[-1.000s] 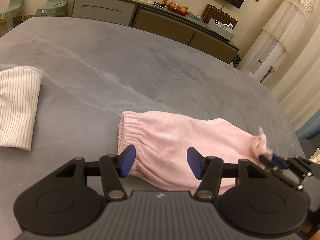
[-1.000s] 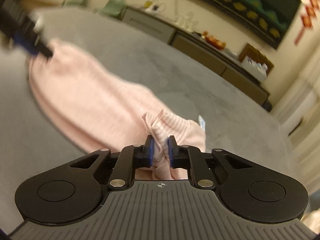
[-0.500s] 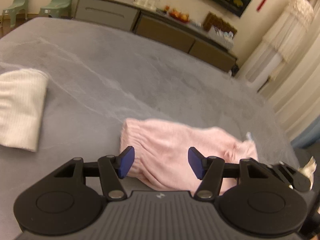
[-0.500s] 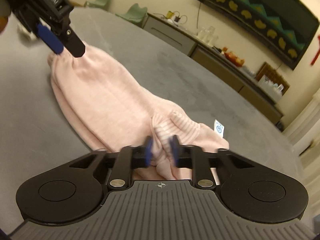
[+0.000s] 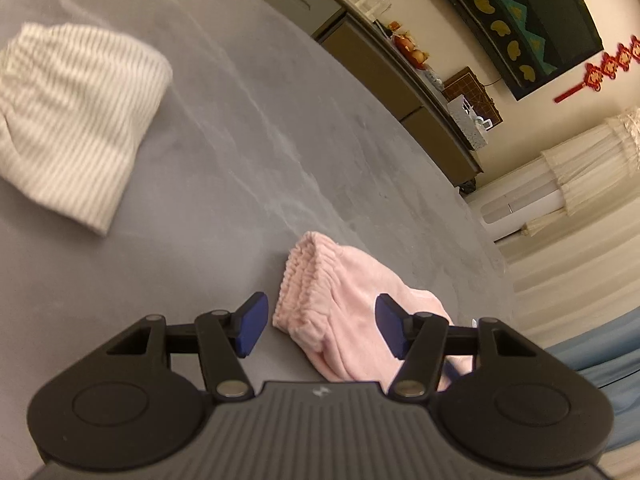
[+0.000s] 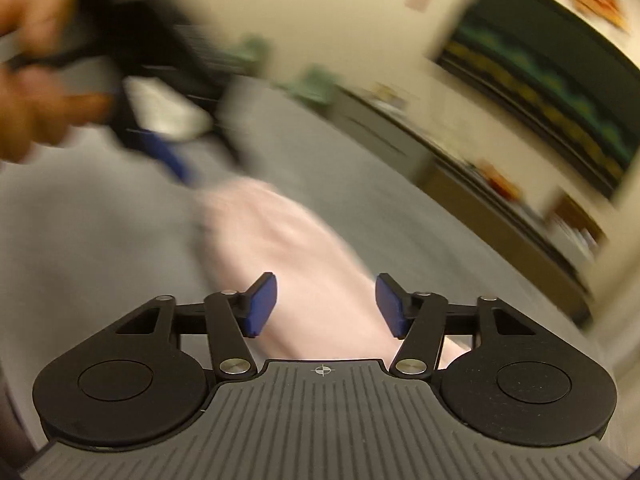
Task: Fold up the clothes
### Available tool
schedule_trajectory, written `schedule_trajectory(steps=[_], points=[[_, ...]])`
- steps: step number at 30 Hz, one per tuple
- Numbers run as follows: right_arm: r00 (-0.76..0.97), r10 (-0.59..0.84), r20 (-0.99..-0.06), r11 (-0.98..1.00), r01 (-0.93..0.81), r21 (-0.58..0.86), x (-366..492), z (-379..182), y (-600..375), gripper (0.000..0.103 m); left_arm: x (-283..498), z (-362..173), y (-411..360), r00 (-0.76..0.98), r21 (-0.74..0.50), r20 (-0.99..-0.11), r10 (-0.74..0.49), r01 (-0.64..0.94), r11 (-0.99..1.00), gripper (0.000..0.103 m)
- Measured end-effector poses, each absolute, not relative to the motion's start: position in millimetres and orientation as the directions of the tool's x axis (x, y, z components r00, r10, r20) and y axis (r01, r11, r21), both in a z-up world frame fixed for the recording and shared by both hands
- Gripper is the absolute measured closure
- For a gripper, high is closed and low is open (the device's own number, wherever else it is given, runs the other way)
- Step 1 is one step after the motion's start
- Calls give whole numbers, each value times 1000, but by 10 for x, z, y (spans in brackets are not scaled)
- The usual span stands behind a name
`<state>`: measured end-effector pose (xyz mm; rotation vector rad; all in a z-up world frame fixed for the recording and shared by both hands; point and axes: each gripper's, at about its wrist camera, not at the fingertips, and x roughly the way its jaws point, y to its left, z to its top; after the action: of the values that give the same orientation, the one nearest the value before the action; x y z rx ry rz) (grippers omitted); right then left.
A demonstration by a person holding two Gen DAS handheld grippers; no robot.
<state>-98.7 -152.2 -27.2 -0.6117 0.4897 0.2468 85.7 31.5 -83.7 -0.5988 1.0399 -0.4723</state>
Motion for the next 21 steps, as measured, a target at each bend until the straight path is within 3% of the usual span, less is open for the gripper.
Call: schedule_trajectory(steps=[2, 5, 6, 7, 10, 14, 16, 17, 18, 21], points=[[852, 105, -512, 729, -416, -543, -905, -435, -1194, 33, 883, -882, 330, 425, -671, -648, -631, 71, 738, 43], [868, 86, -489, 677, -411, -611, -713, -573, -927, 37, 877, -908, 358, 424, -686, -637, -643, 69, 725, 43], [859, 76, -506, 681, -415, -603, -627, -569, -889, 52, 877, -916, 369, 424, -691, -633, -648, 68, 720, 43], [842, 66, -536, 699, -422, -577, -539, -552, -884, 81, 888, -920, 387, 427, -701, -623, -655, 67, 710, 42], [841, 69, -537, 755, -396, -523, -469, -488, -994, 93, 924, -945, 415, 435, -734, -590, -680, 63, 677, 40], [834, 175, -523, 879, -372, -299, -573, -230, -1269, 95, 981, -993, 256, 416, -776, -544, -729, 80, 626, 30], [820, 251, -514, 899, -394, -189, -669, -130, -1393, 95, 1016, -1033, 131, 401, -772, -552, -731, 86, 630, 31], [810, 281, -515, 897, -412, -160, -712, -114, -1433, 95, 1030, -1054, 82, 400, -761, -565, -721, 83, 643, 52], [801, 291, -523, 892, -425, -155, -745, -118, -1468, 94, 1037, -1068, 75, 406, -747, -582, -705, 75, 660, 80], [736, 307, -603, 869, -475, -137, -815, -174, -1636, 59, 1040, -1079, 99, 431, -715, -612, -663, 55, 697, 81]])
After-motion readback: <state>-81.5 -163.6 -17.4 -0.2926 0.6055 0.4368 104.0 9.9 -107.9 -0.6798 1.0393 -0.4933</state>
